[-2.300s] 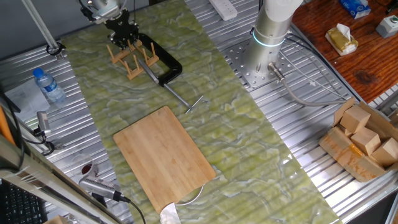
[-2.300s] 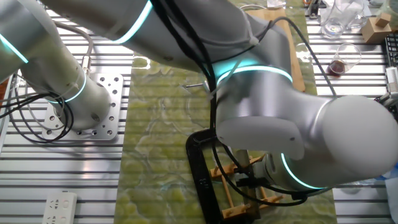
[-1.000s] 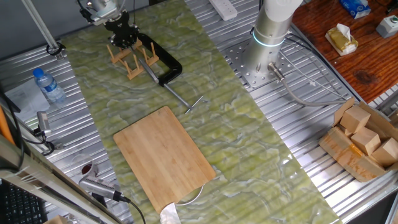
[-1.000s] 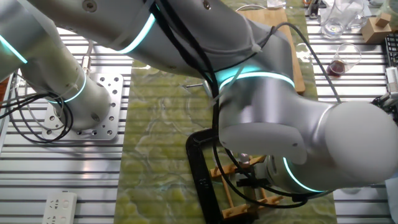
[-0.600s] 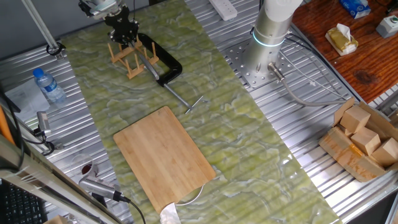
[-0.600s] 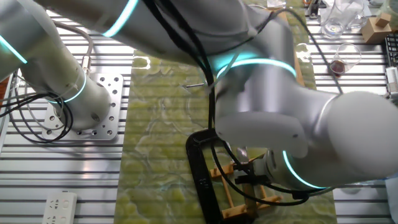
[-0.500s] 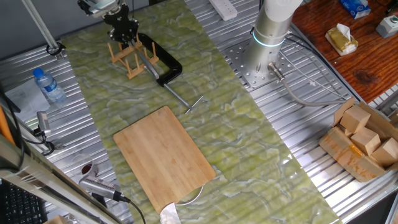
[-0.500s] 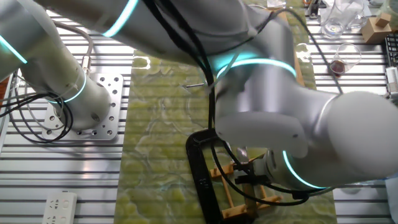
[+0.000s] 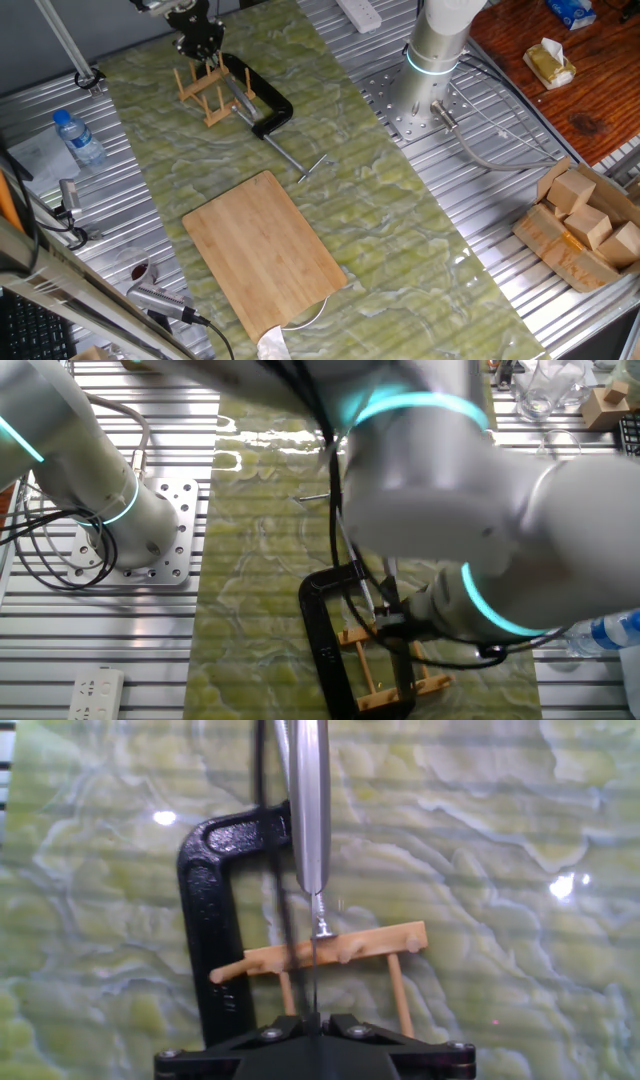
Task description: Put the knife on the cutting board
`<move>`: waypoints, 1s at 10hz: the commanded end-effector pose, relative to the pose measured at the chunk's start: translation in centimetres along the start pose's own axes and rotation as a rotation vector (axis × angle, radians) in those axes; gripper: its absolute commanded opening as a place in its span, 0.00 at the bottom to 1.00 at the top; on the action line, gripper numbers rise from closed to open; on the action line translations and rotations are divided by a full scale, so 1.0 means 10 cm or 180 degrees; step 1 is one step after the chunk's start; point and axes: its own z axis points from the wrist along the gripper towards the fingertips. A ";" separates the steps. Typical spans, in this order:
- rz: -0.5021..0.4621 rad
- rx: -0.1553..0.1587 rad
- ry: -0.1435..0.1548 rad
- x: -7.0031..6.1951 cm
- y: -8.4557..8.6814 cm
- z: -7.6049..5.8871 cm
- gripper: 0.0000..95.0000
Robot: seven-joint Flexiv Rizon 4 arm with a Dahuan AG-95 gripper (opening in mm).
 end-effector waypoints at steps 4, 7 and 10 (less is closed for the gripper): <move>0.0324 -0.0056 0.0034 -0.20 0.01 -0.18 0.00; 0.1330 -0.0088 0.0008 -0.65 0.00 -0.23 0.00; 0.2303 -0.0106 -0.0099 -1.09 -0.04 -0.16 0.00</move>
